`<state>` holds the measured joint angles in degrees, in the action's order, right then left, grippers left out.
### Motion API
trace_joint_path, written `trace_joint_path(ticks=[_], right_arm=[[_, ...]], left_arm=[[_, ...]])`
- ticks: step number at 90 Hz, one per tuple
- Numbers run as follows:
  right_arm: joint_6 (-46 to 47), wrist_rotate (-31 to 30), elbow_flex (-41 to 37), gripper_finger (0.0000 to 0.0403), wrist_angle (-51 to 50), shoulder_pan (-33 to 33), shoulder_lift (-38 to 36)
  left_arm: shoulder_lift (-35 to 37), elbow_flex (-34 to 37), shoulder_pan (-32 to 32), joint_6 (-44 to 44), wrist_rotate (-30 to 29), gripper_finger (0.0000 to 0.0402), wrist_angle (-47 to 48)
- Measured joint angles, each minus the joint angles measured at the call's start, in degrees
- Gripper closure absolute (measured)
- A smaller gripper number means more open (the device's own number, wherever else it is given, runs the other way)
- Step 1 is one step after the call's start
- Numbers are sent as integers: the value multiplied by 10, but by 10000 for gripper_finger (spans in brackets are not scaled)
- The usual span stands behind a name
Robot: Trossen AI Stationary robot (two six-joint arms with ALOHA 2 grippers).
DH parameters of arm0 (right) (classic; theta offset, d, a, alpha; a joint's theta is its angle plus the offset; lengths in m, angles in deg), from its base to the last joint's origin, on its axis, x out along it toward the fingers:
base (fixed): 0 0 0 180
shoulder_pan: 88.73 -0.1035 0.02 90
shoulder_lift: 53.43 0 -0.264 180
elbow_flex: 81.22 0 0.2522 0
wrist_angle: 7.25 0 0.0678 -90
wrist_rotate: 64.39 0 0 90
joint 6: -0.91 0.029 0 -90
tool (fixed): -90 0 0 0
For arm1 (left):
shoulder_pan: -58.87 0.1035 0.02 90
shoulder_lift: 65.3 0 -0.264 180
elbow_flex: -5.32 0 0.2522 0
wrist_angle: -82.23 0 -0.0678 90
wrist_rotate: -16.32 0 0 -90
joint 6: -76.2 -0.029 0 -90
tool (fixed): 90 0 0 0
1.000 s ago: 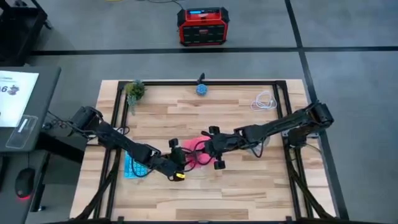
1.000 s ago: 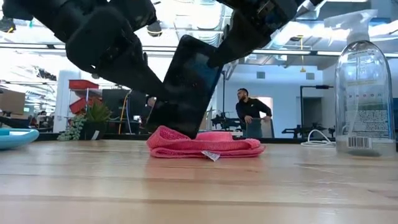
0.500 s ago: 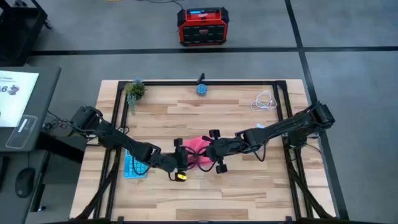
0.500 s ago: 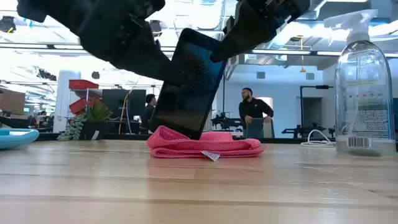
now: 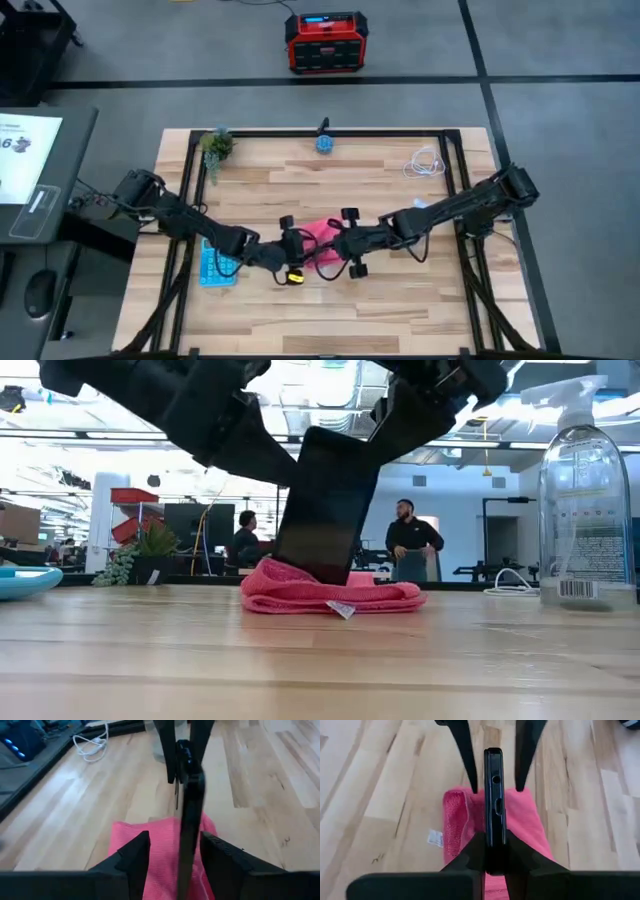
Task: Apply microfiber cloth
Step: Wipe the front of the black cellphone using the pink microfiber cloth
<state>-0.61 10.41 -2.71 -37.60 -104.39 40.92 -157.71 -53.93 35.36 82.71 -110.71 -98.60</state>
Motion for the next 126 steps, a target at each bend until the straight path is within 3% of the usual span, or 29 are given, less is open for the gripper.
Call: trace_joint_path(ticks=[17, 33, 39, 51, 76, 83, 100, 126], right_arm=[[4, -33, 0, 379, -28, -1, -20], [17, -52, 0, 379, -44, -1, -55], [19, -49, 0, 379, -43, -1, -63], [30, -15, 0, 379, -42, 5, -57], [25, 5, 4, 379, -40, 14, -7], [15, 5, 13, 379, -48, 14, -6], [-2, -17, 66, 379, -94, 11, -10], [0, -11, 78, 379, -112, 12, -2]], left_arm=[[0, 0, -22, 23, -80, 251, 18], [0, 6, -26, 97, -92, 251, 53], [0, 21, -26, 127, -69, 251, 49], [-3, 49, -23, 173, 32, 251, 21], [-6, 103, -22, 195, 134, 251, -51], [-6, 107, -22, 192, 140, 251, -59], [-6, 109, -15, 181, 83, 251, -67], [-28, 109, -8, 168, 169, 251, -107]])
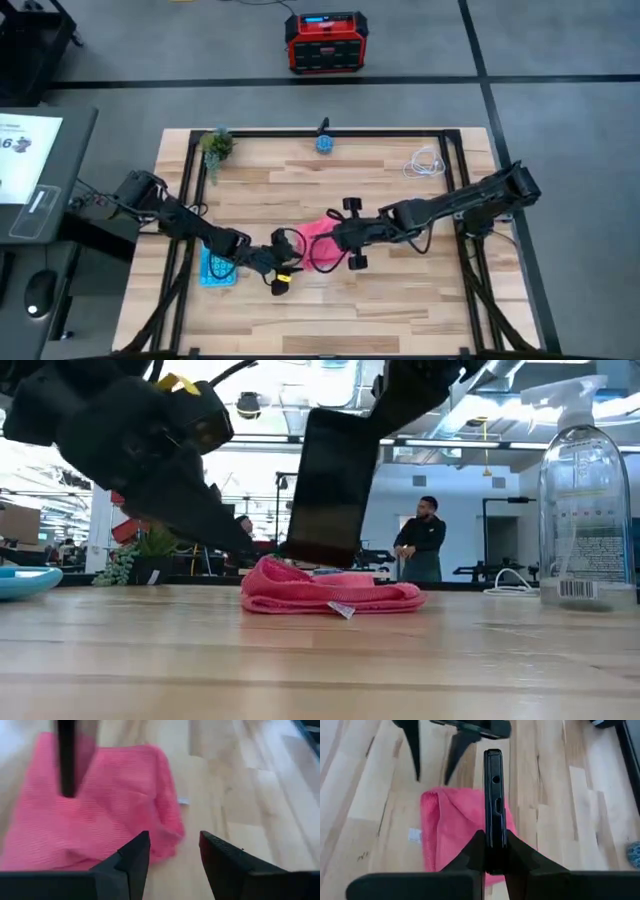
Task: Apply microfiber cloth
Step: Wipe the front of the black cellphone using the pink microfiber cloth
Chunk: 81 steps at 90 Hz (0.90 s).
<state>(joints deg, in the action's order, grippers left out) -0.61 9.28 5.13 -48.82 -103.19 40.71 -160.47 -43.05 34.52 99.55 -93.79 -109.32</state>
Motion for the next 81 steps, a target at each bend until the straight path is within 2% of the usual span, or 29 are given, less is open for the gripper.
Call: trace_joint_path(ticks=[11, 23, 35, 47, 56, 67, 73, 81], right_arm=[[0, 23, 0, 378, -3, 0, 21], [0, 23, 0, 378, -7, -2, 33], [0, 15, 0, 378, -8, -2, 29], [-5, -4, 0, 378, 5, -3, 23], [-4, -3, 0, 378, -2, -2, 26], [-6, 25, 0, 378, 3, 1, 39], [-7, 36, 1, 378, 6, 3, 46], [-7, 42, 3, 378, 11, 4, 51]], left_arm=[[-60, 0, -1, -10, 26, 251, -82], [-99, -8, -2, -1, 49, 251, -96], [-83, -22, -7, -18, 95, 251, -71], [-25, -37, -12, -34, 92, 251, -13], [22, -39, -18, -36, 62, 251, 56], [66, -39, -26, -31, -52, 251, 122], [68, -36, -26, -39, -93, 251, 127], [54, -36, -19, -75, -99, 251, 82]])
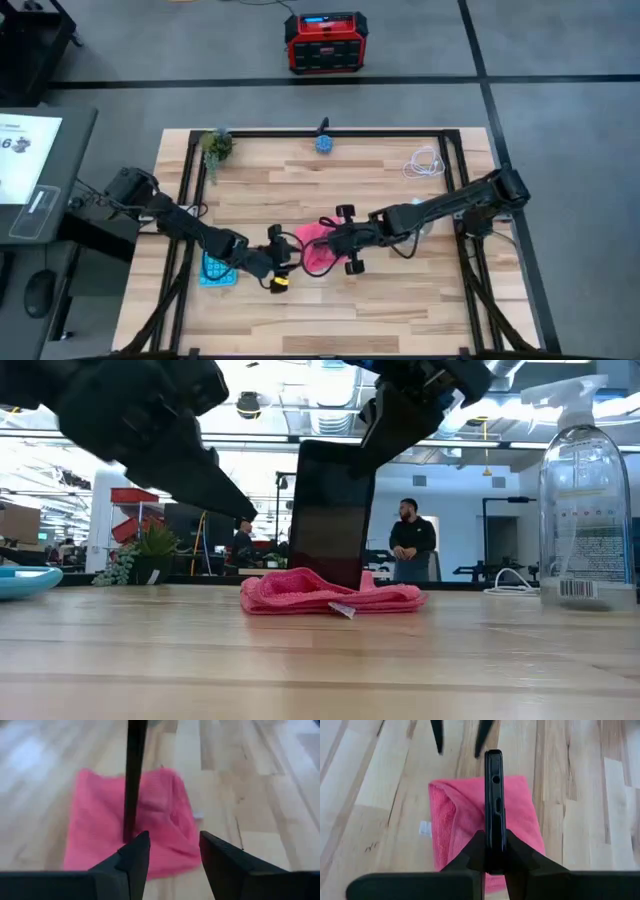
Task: Apply microfiber cloth
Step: Wipe the front of the black cellphone using the pink microfiber cloth
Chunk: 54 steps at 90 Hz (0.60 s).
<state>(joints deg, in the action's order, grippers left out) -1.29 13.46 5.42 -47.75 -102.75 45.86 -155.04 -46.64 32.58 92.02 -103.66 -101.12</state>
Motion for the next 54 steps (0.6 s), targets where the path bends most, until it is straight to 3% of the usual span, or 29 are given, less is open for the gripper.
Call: trace_joint_path(ticks=[24, 38, 54], right_arm=[[1, 14, -2, 378, 8, 3, -3], [4, 17, -2, 378, 4, 3, -3], [15, 28, -3, 378, 5, 7, -12]], left_arm=[[-80, 0, 24, -46, -38, 251, -106], [-83, 0, 16, -49, -93, 251, -103], [-97, 0, 20, -53, -99, 251, -109]])
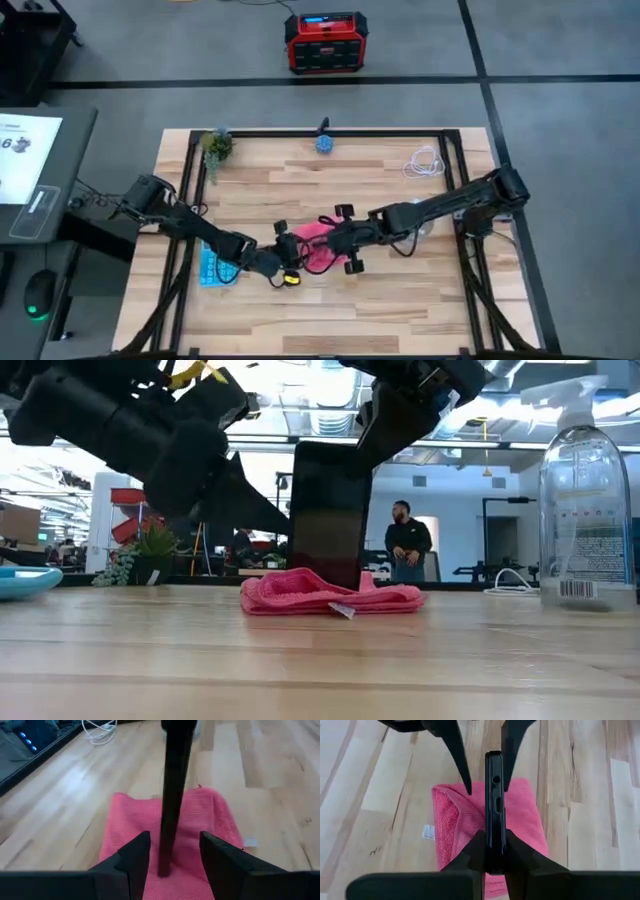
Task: Apply microfiber cloth
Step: Wipe the front of the black cellphone using the pink microfiber cloth
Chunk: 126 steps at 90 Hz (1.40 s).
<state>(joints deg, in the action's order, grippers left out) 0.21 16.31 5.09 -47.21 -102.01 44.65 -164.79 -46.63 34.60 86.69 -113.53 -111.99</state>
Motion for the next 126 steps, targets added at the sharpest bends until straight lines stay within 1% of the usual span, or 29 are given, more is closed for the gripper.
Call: trace_joint_path(ticks=[16, 27, 46, 52, 63, 71, 81, 87, 100, 113, 122, 126], right_arm=[[36, 30, -1, 378, -2, 10, -31], [44, 46, -1, 378, -5, 15, -44], [43, 57, -1, 377, -5, 14, -47], [43, 57, -1, 377, -6, 14, -47], [43, 55, -1, 377, -3, 14, -47], [43, 55, -1, 376, -3, 14, -47], [39, 57, 0, 375, -1, 14, -47], [34, 57, 0, 372, -2, 13, -47], [37, 54, 0, 354, -1, 14, -47], [39, 41, 1, 323, -9, 18, -48], [39, 40, 0, 293, -20, 26, -48], [38, 40, -6, 279, -10, 31, -48]], left_arm=[[-43, 0, 5, 5, 8, 251, -22], [-64, 0, 5, 7, 7, 251, -70], [-65, 0, 4, -4, 9, 252, -120], [-64, 0, 3, -6, 17, 258, -132], [-64, 0, 3, -3, 25, 287, -134], [-64, -4, 3, 1, 28, 321, -135], [-64, -11, 4, 4, 57, 374, -134], [-64, -13, 4, 6, 62, 387, -133], [-64, -15, 3, 32, 60, 388, -123], [-50, -8, -2, 76, 59, 389, -94], [-2, -8, -12, 93, 30, 390, -58], [29, -9, -16, 106, 11, 390, -21]])
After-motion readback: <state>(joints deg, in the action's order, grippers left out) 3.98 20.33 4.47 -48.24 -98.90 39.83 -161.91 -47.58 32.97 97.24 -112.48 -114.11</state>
